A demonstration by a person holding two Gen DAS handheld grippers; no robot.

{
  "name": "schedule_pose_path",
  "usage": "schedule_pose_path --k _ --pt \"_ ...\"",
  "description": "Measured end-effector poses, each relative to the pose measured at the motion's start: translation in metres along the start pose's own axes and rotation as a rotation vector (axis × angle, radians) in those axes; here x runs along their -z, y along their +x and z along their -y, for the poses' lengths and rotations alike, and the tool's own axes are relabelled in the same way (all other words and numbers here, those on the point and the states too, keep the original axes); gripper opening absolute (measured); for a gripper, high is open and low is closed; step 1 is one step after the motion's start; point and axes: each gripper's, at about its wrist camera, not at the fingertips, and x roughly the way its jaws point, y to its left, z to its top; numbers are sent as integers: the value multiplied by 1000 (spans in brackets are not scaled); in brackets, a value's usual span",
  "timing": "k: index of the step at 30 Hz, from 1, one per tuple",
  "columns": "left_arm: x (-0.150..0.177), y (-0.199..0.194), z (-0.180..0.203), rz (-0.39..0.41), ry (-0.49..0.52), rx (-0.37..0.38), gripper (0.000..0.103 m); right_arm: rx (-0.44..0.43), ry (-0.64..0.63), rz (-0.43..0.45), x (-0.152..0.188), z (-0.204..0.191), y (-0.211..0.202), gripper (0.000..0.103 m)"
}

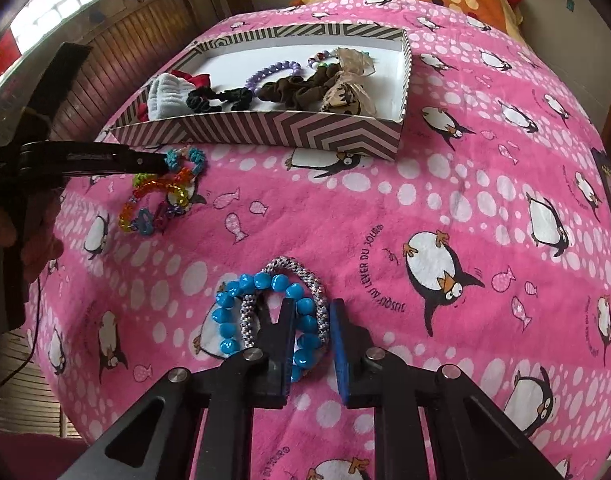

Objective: Organize jewelry
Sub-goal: 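Grasp the green-orange beaded bracelet with the left tool while the right tool grasps the blue bead bracelet, then carry both bracelets into the white tray and open both tools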

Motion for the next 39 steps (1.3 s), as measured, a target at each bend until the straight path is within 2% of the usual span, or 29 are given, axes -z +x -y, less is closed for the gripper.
schedule_pose_path --k 5,9,12,16,17,19,25,34,36,39 --pt "2 -12 5 27 27 33 13 -16 -11 26 0 -6 -15 13" --pt "1 -21 6 48 31 38 13 19 -23 -3 -1 -6 -9 13" --pt "1 -25 7 55 33 41 12 27 -40 12 -2 -9 -11 14" --pt "4 -29 4 59 33 36 12 38 -75 33 -4 -15 -16 16" --pt "4 -29 3 60 32 34 12 41 -85 33 -5 -16 -16 20" --pt "4 -29 2 58 31 31 12 37 -101 27 -4 -19 -15 24" --pt "5 -27 5 52 32 30 12 23 -121 -9 -2 -19 0 23" --pt "1 -37 6 66 33 44 12 -16 -107 -15 -4 -15 15 21" --pt "1 -39 6 69 31 43 12 -3 -99 -19 -4 -16 13 11" --pt "1 -44 5 73 28 51 12 -39 -44 -3 -6 -10 3 9"
